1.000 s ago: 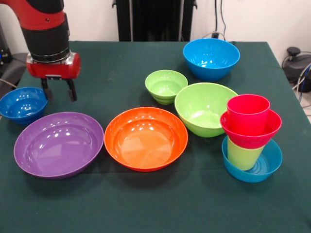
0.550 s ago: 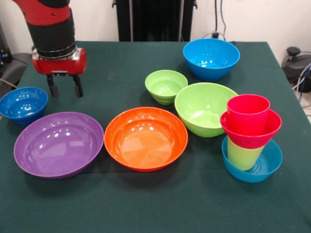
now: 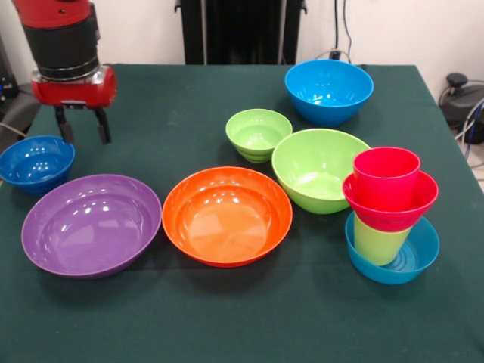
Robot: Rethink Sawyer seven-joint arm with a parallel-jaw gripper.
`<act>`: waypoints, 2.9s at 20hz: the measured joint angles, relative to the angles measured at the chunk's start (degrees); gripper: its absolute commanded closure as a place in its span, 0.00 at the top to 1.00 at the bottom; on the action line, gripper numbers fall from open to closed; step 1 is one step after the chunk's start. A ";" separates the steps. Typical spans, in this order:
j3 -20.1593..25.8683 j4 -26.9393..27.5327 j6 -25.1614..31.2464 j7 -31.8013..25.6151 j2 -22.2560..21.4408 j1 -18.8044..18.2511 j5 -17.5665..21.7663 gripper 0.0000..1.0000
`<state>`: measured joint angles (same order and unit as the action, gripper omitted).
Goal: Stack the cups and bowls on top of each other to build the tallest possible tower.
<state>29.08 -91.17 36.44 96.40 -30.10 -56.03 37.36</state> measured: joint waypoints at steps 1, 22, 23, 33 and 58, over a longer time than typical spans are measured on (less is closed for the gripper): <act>-0.01 0.01 0.00 0.00 -0.01 -0.25 0.10 1.00; 0.35 0.00 -7.48 0.00 2.43 -2.23 7.04 1.00; 0.36 0.01 -7.74 0.00 2.59 -2.23 7.08 1.00; 0.57 0.02 -9.81 0.00 4.35 -1.90 7.15 0.00; -5.95 -2.65 -8.91 0.02 -5.62 8.35 1.83 0.00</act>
<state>23.13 -93.82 27.53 96.41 -35.72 -47.68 39.18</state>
